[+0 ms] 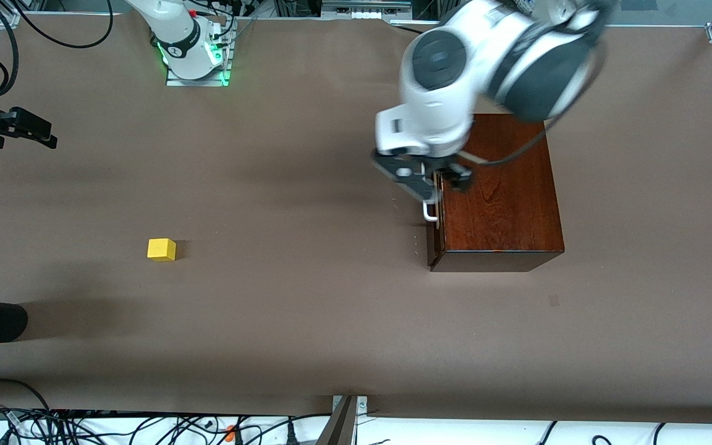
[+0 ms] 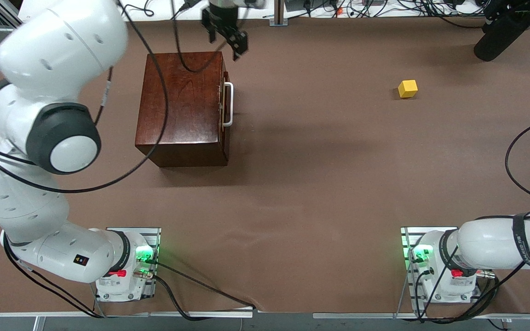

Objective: Open drawer, take yellow block, close drawer

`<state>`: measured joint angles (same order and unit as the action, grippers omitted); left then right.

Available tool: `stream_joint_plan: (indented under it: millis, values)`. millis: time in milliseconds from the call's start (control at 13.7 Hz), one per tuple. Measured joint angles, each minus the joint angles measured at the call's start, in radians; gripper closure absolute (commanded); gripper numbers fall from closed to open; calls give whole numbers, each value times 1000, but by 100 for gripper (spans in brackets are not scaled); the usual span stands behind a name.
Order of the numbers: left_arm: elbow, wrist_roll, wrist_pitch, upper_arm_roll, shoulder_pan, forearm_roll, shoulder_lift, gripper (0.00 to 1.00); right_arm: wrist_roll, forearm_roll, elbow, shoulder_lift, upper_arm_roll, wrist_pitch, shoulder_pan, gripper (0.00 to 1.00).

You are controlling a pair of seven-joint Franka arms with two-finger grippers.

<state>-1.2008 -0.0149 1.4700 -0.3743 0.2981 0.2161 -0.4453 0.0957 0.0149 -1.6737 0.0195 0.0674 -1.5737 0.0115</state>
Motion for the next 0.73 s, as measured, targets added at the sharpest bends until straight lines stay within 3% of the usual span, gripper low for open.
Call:
stream_joint_plan:
  millis: [437, 509, 728]
  values:
    - [21, -23, -114, 10, -219, -48, 96, 0, 0, -12, 0, -1, -1, 0, 0, 0]
    - [19, -48, -119, 31, -232, -68, 111, 0, 0, -13, 0, -1, -2, 0, 0, 0]
    - [-27, -78, -121, 188, -232, -167, 164, 0, 0, -16, 0, -2, -2, 0, 0, 0]
